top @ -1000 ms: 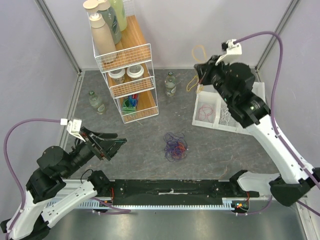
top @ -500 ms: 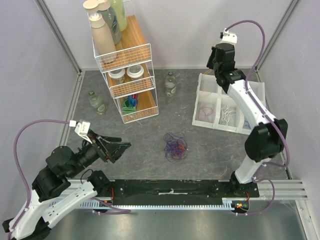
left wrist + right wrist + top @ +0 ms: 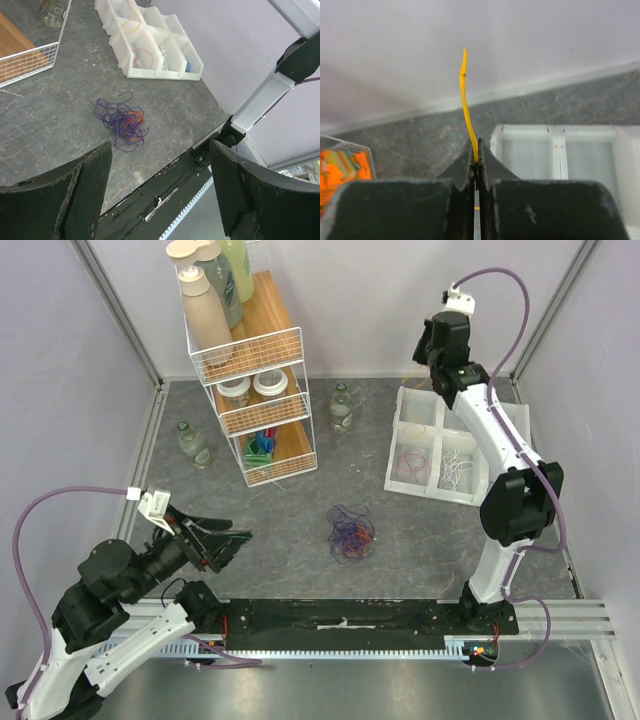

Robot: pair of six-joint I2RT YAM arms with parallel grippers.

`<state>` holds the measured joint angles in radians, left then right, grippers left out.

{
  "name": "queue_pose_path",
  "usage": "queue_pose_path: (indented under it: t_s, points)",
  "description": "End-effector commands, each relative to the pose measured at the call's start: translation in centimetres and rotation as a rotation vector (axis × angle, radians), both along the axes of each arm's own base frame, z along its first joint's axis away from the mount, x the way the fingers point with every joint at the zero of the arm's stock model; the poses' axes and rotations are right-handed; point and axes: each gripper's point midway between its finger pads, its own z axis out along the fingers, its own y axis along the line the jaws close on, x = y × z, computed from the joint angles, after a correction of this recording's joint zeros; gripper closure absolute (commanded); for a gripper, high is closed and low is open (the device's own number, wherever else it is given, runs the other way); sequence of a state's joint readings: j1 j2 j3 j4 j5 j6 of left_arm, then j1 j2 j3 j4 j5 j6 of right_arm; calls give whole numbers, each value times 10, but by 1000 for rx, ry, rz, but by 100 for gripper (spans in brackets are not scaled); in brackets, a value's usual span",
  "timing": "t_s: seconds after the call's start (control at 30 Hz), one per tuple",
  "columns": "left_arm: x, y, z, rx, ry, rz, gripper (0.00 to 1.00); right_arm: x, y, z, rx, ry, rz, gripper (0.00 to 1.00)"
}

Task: Untangle the cables

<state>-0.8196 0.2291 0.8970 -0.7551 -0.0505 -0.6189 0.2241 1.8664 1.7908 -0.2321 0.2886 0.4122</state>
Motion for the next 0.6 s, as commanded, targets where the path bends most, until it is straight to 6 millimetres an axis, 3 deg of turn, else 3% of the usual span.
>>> queue_pose_path:
  t_s: [0.0, 0.13, 0.27, 0.4, 0.57]
  points:
    - [-8, 8, 11, -34, -35, -1, 16, -14, -6, 106, 63, -202, -6, 100]
    - [-14, 9, 13, -73, -22, -16, 16, -18, -16, 127, 51, -241, -35, 100]
    - [-19, 12, 11, -124, -5, -16, 16, -8, -19, 113, 29, -218, -41, 100]
    - [-23, 13, 1, -177, 52, -11, 16, 3, -17, 65, 33, -125, -31, 100]
    - [-24, 4, -13, -210, 133, -28, 17, 12, -19, -16, 20, 23, -18, 100]
